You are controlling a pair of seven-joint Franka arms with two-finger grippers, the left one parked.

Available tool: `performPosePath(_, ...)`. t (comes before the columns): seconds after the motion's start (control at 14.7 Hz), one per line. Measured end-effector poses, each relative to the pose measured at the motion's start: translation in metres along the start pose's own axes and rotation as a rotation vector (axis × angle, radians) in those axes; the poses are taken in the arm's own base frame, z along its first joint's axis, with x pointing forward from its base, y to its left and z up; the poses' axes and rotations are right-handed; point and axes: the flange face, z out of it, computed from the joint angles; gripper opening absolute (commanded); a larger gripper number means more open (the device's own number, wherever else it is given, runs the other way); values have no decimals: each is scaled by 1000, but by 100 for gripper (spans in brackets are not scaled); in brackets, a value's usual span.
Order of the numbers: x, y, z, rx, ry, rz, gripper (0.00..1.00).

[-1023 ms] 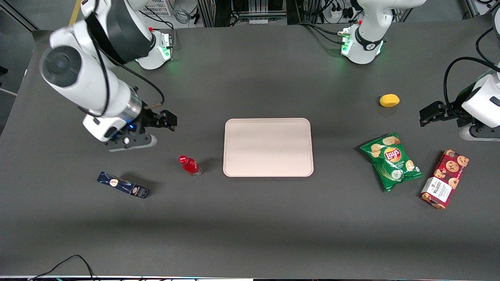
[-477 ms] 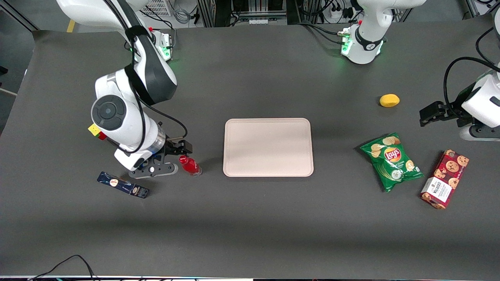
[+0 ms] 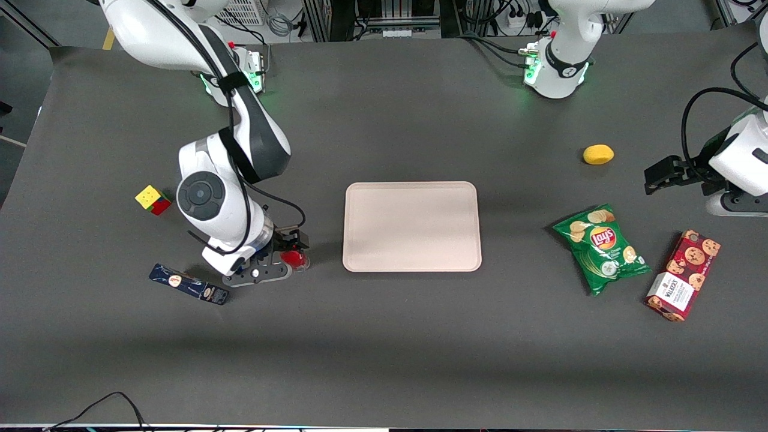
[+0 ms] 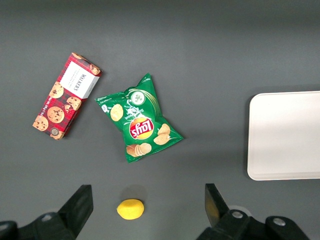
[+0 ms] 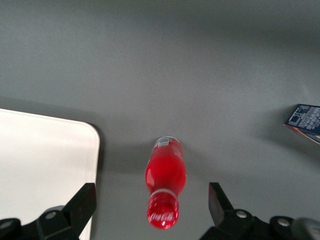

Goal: Place coke bottle on tray
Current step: 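Lower the right gripper around the bottle and close on it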

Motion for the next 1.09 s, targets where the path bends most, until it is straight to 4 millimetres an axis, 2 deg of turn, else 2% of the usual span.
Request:
performPosePath(0.75,-7,5,41,-16,-59,-10,100)
performPosePath(1.09,-11,4,51,-19,-79,-13,98)
